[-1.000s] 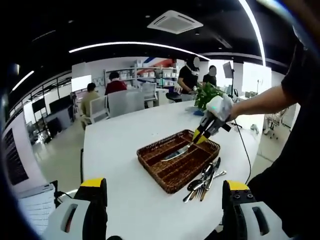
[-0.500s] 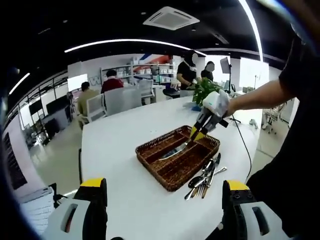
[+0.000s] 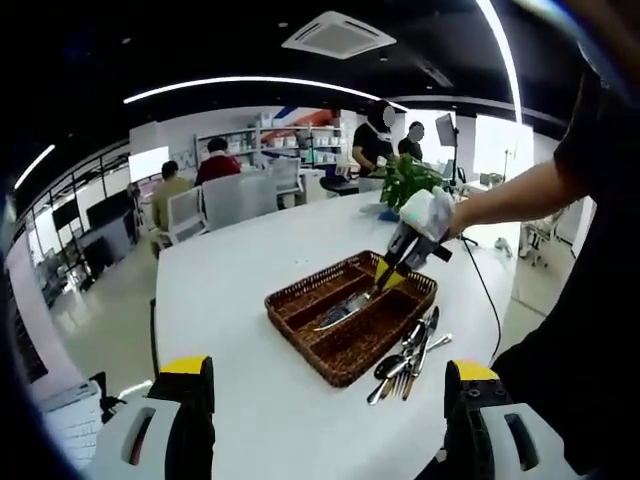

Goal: Arrange the knives, forks, and spoons in their matching storage slots by inserting each utensil handle-first until every utensil is classified and aligned in the correct compartment

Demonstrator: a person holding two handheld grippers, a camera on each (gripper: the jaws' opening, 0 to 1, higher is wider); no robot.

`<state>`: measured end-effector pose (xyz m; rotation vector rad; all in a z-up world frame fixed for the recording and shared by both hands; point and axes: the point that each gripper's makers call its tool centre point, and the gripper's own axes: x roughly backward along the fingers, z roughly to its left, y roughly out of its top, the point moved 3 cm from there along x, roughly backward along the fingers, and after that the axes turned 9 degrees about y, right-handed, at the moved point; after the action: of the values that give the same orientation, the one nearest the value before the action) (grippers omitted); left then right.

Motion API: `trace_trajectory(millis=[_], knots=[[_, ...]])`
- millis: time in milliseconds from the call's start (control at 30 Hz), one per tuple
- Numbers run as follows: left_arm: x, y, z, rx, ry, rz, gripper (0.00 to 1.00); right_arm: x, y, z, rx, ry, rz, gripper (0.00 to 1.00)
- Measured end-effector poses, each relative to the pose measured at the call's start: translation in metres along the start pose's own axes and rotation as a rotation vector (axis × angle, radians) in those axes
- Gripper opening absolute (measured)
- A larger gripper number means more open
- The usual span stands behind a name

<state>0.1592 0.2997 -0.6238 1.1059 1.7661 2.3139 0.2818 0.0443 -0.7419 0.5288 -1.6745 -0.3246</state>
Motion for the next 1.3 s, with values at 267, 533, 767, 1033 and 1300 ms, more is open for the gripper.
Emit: trace_trajectory(millis=[267,533,767,1033,1300], knots=[[-0.011,0.007,0.005,-0.015,0.007,-0.001,1.0,-0.008,-0.004,0.002,-0.009,0.004,-0.005,0.02],[-0.015,0.012,0.005,-0.016,0.0,0.0,1.0,-0.016,-0.008,0.002,-0.016,0.01,-0.005,0.02],[-0.016,0.012,0.009,-0.008,0.006,0.004,1.0,-0.027,-0.015,0.003,-0.029,0.02,0.002,0.02],[-0.016,0.01,0.01,-0.002,0.013,0.009,1.0,-0.039,-0.023,0.008,-0.047,0.036,0.005,0.02],[-0.015,0.006,0.013,-0.002,0.017,0.018,1.0,-0.049,-0.027,0.01,-0.042,0.046,0.022,0.02]])
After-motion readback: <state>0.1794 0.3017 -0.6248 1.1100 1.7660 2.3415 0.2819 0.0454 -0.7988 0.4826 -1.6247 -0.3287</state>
